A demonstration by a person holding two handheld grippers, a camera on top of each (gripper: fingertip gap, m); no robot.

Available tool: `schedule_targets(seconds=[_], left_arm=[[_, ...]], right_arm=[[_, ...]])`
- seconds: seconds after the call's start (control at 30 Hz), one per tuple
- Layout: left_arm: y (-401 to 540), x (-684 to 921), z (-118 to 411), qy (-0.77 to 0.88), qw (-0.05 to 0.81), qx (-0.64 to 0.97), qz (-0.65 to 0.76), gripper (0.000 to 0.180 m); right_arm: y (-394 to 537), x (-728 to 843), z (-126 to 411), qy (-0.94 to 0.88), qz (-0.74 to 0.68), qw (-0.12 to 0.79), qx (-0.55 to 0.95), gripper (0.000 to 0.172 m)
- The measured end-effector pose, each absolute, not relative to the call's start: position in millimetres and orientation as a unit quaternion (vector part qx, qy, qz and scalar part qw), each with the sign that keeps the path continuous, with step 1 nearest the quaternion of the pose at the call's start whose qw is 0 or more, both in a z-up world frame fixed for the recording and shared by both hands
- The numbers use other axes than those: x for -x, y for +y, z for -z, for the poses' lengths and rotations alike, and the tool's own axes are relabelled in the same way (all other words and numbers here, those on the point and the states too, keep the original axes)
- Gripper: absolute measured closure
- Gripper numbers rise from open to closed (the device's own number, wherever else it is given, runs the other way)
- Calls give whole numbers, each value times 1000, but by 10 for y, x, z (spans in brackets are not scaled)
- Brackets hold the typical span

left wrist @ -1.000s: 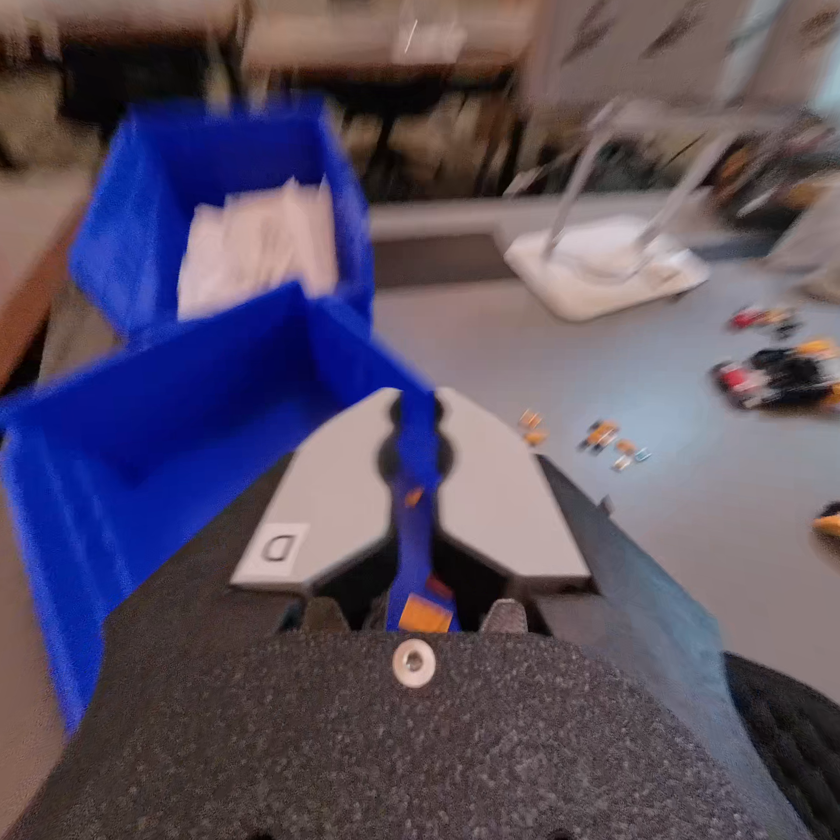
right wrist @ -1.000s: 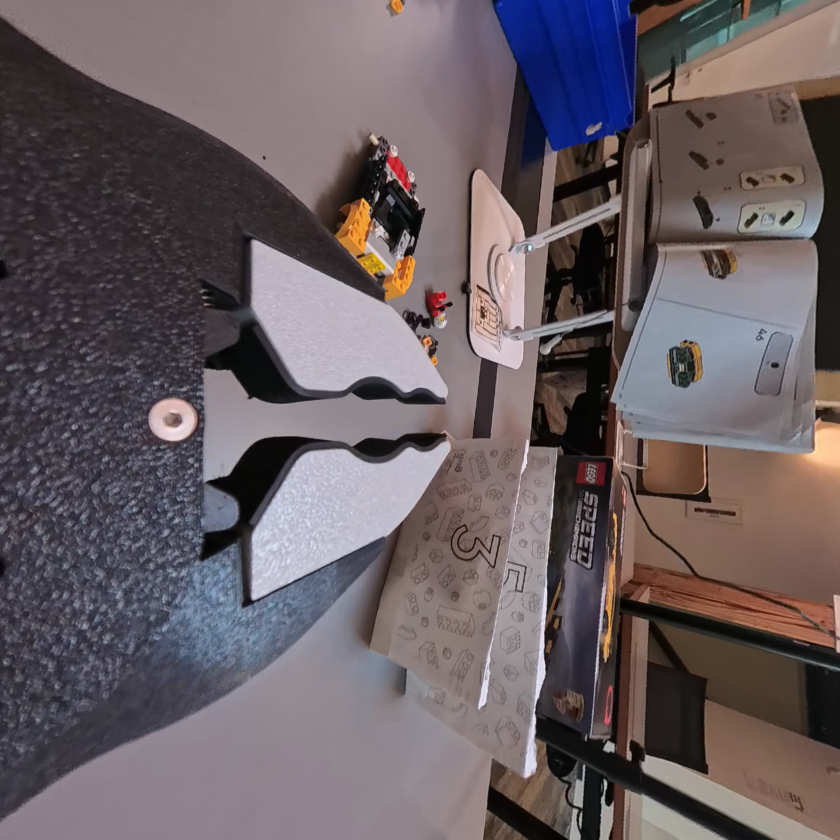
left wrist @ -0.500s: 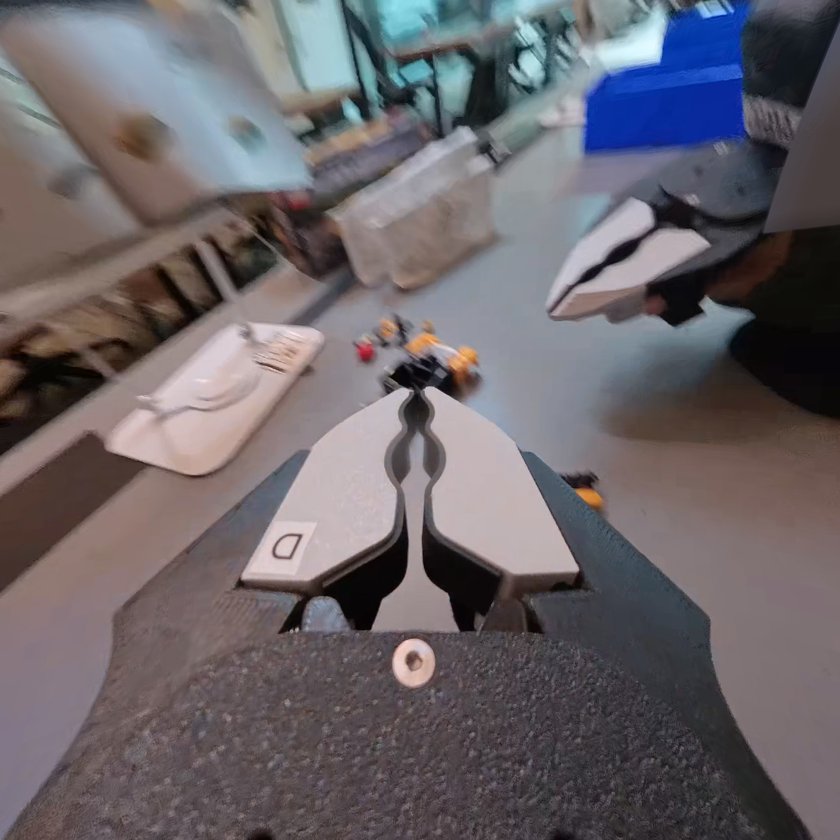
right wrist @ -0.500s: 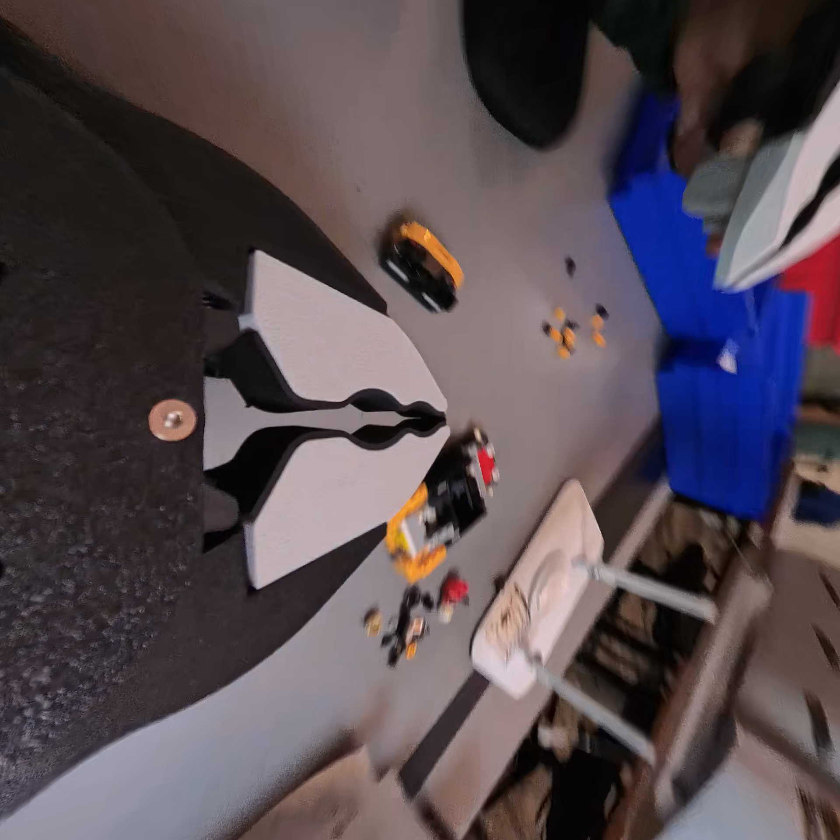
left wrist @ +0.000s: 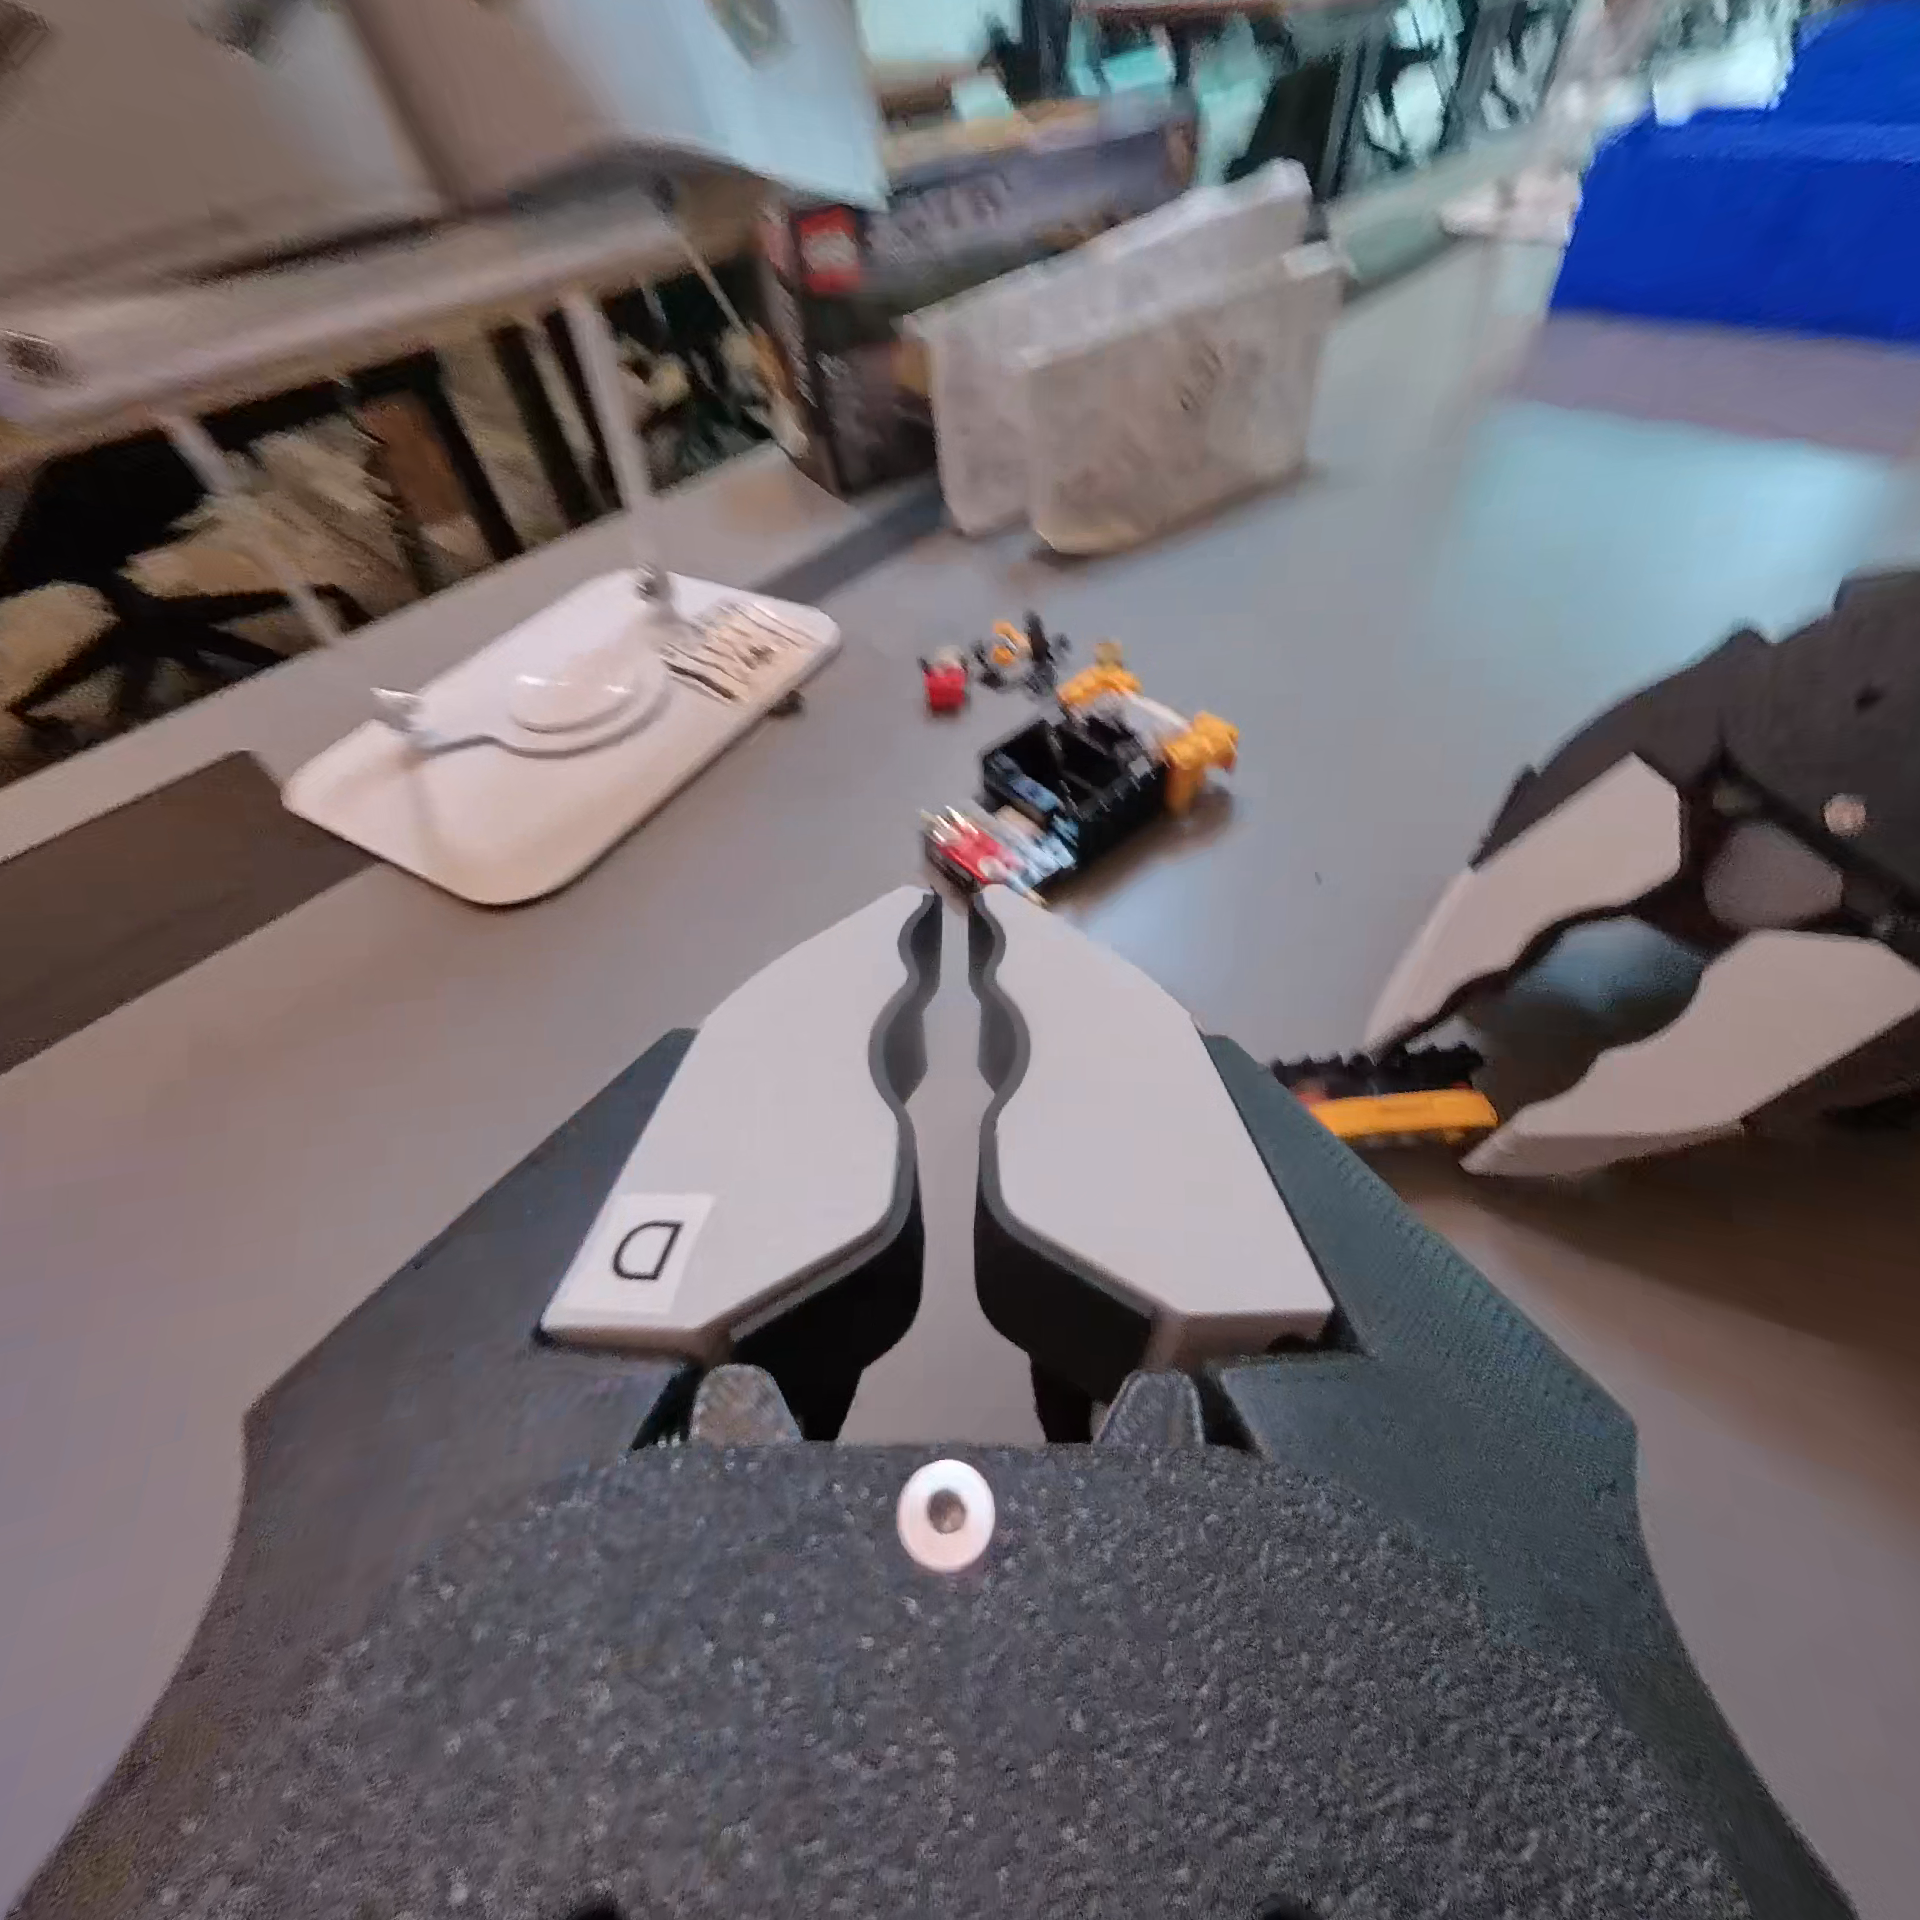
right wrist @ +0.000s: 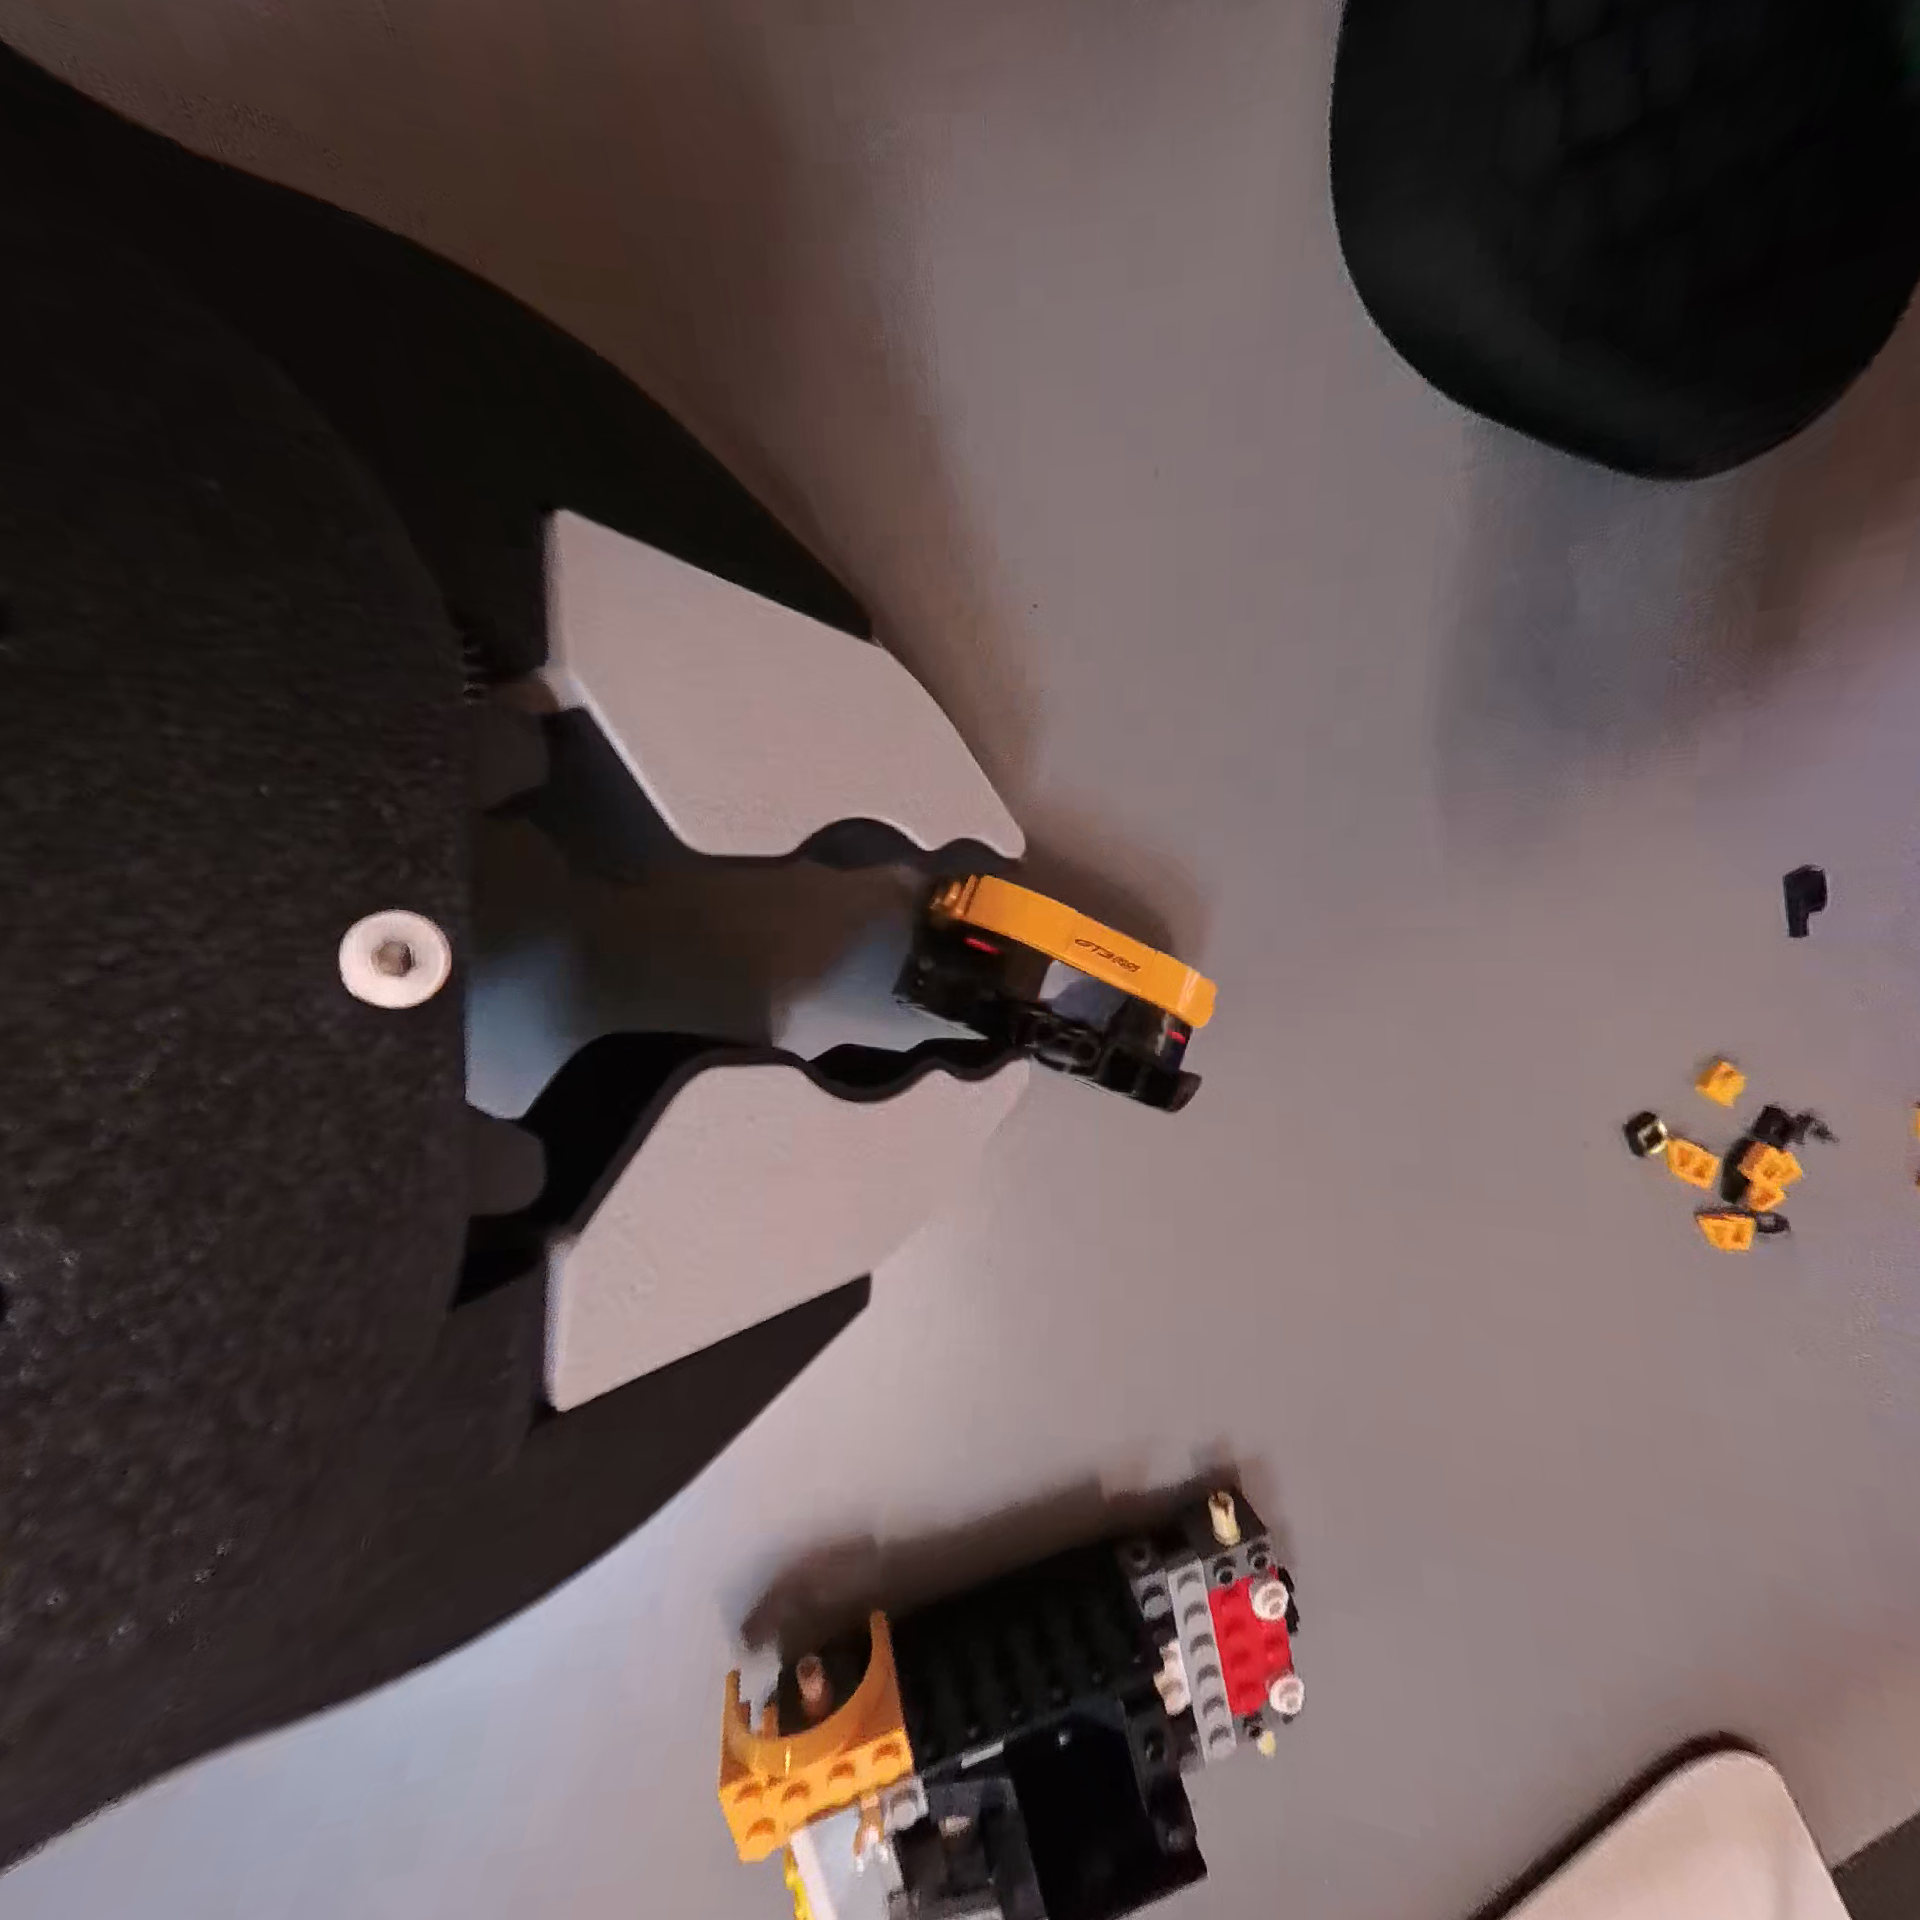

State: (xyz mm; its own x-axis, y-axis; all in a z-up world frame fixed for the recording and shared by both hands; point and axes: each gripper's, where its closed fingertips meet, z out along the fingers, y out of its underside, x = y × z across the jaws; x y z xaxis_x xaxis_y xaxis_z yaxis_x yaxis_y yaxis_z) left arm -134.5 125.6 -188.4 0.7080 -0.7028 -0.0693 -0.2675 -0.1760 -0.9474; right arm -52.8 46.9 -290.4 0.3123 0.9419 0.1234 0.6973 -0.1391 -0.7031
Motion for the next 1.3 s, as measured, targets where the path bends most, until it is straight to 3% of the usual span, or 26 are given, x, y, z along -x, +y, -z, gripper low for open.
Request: schedule_targets(seconds=[0.03, 0.27, 0.43, 0.6, 0.77, 0.83, 0.97, 1.17, 1.3], left_arm=[[1286, 1430, 1786, 302, 573, 735, 203, 175], [1268, 1719, 1341, 232, 646, 674, 272, 159], [846, 1209, 1492, 382, 565, 619, 390, 152], [424, 701, 1761, 497, 499, 577, 414, 141], [308, 432, 1827, 529, 500, 557, 400, 144], [322, 410, 1820, 534, 514, 554, 380, 154], [402, 444, 1873, 518, 502, 589, 365, 156], [516, 481, 2124, 453, 396, 690, 403, 158], [525, 459, 2168, 405, 348, 716, 449, 158]], right_arm=[[486, 508, 2881, -557, -183, 345, 733, 142], [537, 423, 2402, -431, -433, 326, 722, 142], [406, 389, 2053, -357, -611, 265, 655, 142], [278, 347, 1803, -307, -725, 197, 585, 143], [214, 362, 1767, -259, -777, 122, 561, 142], [200, 369, 1759, -245, -789, 102, 554, 142], [334, 370, 1803, -213, -782, 121, 573, 144], [588, 247, 1899, -313, -624, 318, 641, 141], [487, 366, 2158, -445, -467, 374, 667, 133]])
